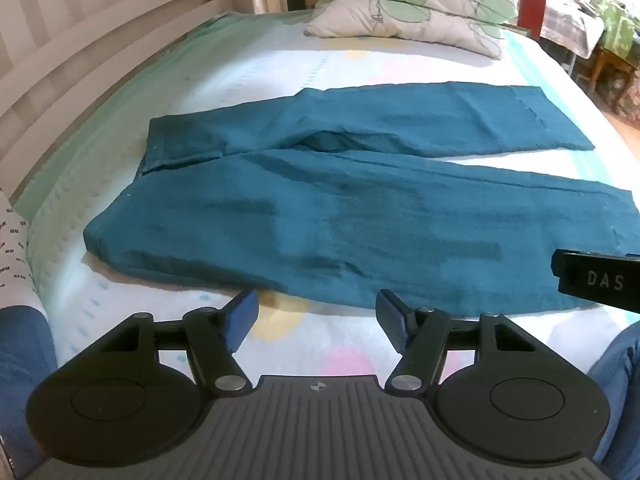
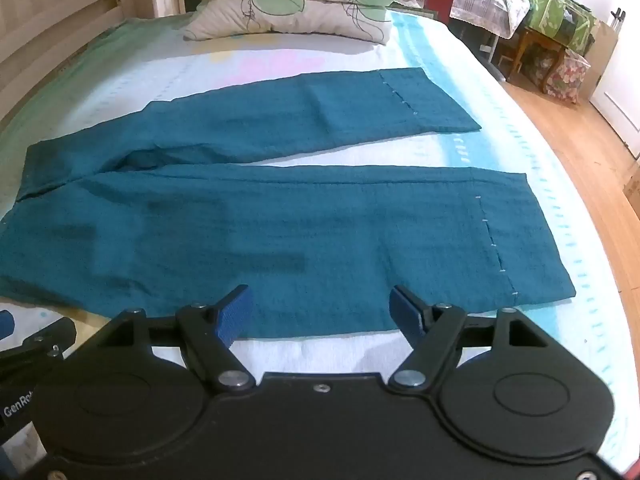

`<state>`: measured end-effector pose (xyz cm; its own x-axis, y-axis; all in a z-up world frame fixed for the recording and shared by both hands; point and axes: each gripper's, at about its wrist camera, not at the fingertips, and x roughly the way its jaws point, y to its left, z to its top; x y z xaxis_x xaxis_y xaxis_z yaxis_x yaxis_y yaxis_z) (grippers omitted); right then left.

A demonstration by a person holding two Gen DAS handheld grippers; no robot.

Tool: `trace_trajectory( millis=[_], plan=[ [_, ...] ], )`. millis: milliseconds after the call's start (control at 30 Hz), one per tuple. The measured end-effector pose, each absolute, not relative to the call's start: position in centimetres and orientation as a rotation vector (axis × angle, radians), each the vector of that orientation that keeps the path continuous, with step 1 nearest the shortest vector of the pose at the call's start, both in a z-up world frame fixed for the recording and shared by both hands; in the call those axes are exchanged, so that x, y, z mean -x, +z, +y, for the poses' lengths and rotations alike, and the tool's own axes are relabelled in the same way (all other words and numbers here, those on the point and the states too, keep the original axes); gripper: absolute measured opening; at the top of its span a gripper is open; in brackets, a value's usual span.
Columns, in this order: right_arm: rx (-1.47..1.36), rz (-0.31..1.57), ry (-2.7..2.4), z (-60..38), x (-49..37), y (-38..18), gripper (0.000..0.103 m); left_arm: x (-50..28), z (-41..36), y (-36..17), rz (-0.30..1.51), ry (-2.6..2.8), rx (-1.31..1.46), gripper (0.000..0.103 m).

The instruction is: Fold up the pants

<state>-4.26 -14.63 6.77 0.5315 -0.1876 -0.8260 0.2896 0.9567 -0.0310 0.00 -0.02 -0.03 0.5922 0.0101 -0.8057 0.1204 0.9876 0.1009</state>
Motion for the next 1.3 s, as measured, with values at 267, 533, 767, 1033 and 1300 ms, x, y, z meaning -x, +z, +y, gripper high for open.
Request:
trace_trajectory(
  millis=[267,533,767,1033,1300],
  plan=[
    [-0.105,0.965,-0.283,-14.6,4.3,6.5,0.076,0.3,0.4,0.0,0.95,-0.061,-0.152,0.063],
    [-0.107,0.975,-0.277,-14.3,4.2,5.8,0.076,-0.1,-0.3,-0.8,0.972,-0.074,-0.154,0.063],
    [-0.115,0.981,-0.272,-14.2,4.2,6.1,0.076,0.0,-0.3,-0.9,0.982,-0.082,-0.149,0.063],
    [-0.116,0.985,-0.27,-14.0,4.2,5.9,0.076,0.0,-0.3,-1.1,0.99,-0.081,-0.143,0.063],
    [-0.122,0.998,-0.261,-14.3,4.2,5.7,0.076,-0.3,-0.3,-1.2,1.005,-0.079,-0.14,0.063]
  ],
)
